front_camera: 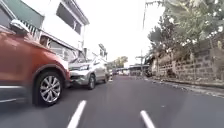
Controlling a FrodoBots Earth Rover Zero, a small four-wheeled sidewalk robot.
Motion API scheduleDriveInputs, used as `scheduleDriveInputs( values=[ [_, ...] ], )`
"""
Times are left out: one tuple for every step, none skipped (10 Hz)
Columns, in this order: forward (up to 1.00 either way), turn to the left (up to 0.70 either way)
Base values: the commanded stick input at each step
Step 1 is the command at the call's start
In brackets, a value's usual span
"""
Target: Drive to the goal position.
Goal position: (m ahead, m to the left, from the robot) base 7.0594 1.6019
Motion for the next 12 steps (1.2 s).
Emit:
scheduleDriveInputs(
  values=[
    [1.0, -0.4],
    [1.0, -0.4],
    [1.0, -0.4],
    [1.0, -0.4],
    [1.0, -0.4],
    [1.0, -0.4],
    [1.0, -0.4],
    [1.0, -0.4],
    [1.0, -0.4],
    [1.0, -0.4],
    [1.0, -0.31],
    [1.0, -0.06]
  ],
)
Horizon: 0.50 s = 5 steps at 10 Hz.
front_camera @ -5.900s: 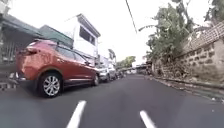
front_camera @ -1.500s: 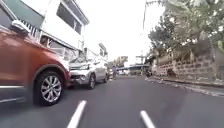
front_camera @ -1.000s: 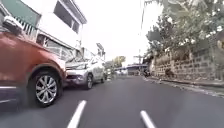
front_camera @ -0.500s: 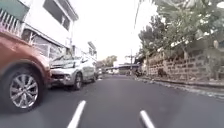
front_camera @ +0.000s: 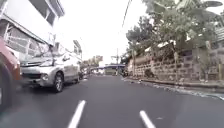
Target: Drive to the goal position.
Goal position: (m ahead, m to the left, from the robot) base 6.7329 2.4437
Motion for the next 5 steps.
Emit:
scheduleDriveInputs(
  values=[
    [1.0, 0.0],
    [1.0, 0.0],
    [1.0, 0.0],
    [1.0, 0.0],
    [1.0, 0.0]
  ],
)
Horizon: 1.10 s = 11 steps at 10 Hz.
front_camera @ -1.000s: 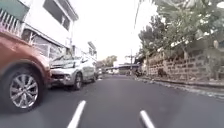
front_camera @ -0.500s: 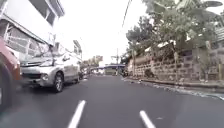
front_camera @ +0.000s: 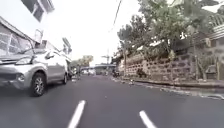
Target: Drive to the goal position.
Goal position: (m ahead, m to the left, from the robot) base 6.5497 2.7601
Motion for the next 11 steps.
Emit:
scheduleDriveInputs(
  values=[
    [1.0, 0.0],
    [1.0, 0.09],
    [1.0, 0.3],
    [1.0, 0.4],
    [1.0, 0.36],
    [1.0, 0.18],
    [1.0, 0.09],
    [1.0, 0.08],
    [1.0, 0.09],
    [1.0, 0.09],
    [1.0, 0.04]
  ],
)
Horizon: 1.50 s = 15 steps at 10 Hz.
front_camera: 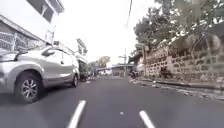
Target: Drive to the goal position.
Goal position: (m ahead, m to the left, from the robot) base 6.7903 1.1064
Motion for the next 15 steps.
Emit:
scheduleDriveInputs(
  values=[
    [1.0, 0.04],
    [1.0, 0.06],
    [1.0, 0.08],
    [1.0, 0.1],
    [1.0, 0.03],
    [1.0, -0.06],
    [1.0, -0.16],
    [1.0, -0.25],
    [1.0, -0.35],
    [1.0, -0.38],
    [1.0, 0.0],
    [1.0, 0.0],
    [1.0, 0.0],
    [1.0, 0.0],
    [1.0, 0.0]
  ],
)
